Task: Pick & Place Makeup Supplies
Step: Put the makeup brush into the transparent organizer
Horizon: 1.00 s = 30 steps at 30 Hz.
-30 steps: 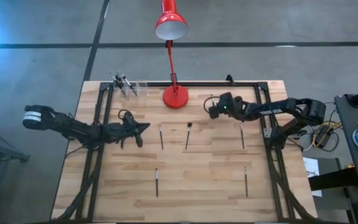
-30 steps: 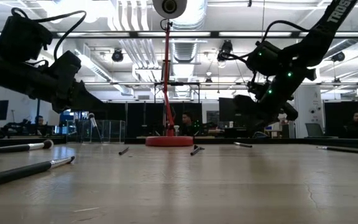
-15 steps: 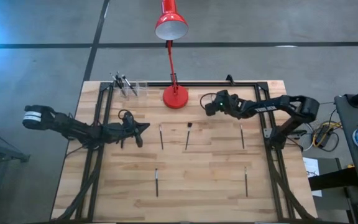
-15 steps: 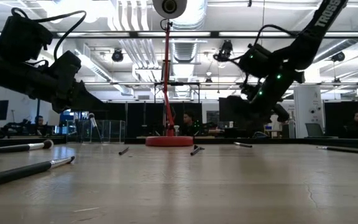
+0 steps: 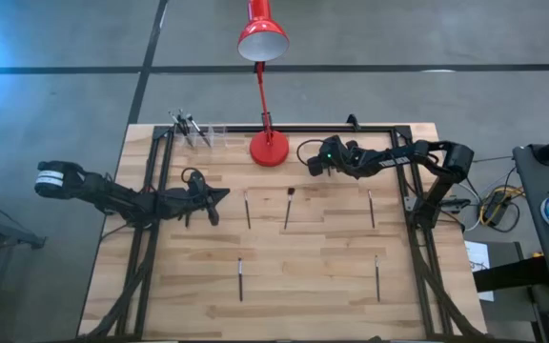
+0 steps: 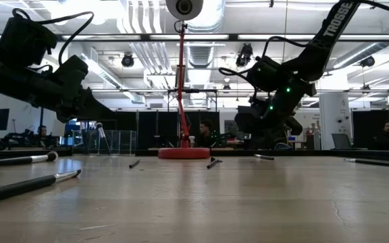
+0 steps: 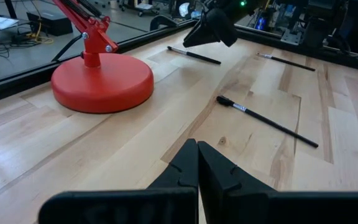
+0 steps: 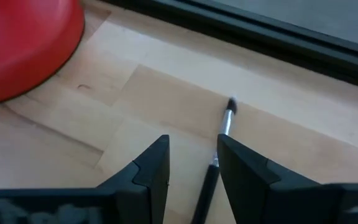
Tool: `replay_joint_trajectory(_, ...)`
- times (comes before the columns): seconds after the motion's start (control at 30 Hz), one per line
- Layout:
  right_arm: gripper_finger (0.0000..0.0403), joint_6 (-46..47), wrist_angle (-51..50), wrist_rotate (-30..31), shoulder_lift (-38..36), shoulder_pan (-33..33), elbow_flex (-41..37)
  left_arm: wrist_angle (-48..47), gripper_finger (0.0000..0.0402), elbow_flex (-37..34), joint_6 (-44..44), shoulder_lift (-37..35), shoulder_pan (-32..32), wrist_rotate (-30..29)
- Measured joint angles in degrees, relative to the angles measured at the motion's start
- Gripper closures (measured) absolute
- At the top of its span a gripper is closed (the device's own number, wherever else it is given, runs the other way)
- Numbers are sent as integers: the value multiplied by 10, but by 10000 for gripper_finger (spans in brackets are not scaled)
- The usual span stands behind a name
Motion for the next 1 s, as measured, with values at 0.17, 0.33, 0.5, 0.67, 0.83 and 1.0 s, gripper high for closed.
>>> replay_joint_trajectory(0.17,282,0,0,0,2,-13,4,0,401,0,0,0,0,0)
replay_joint_trajectory(0.33,279,0,0,-8,9,-27,5,0,401,0,0,0,0,0)
replay_joint_trajectory(0.5,265,-8,1,-24,11,-39,8,0,401,0,0,0,0,0)
replay_joint_trajectory(0.67,245,-10,2,-27,13,-48,13,0,401,0,0,0,0,0)
replay_joint_trajectory(0.83,231,-10,1,-29,28,-53,17,0,401,1,0,0,0,0)
replay_joint_trajectory(1.0,225,-12,0,-31,42,-55,30,0,401,1,0,0,0,0)
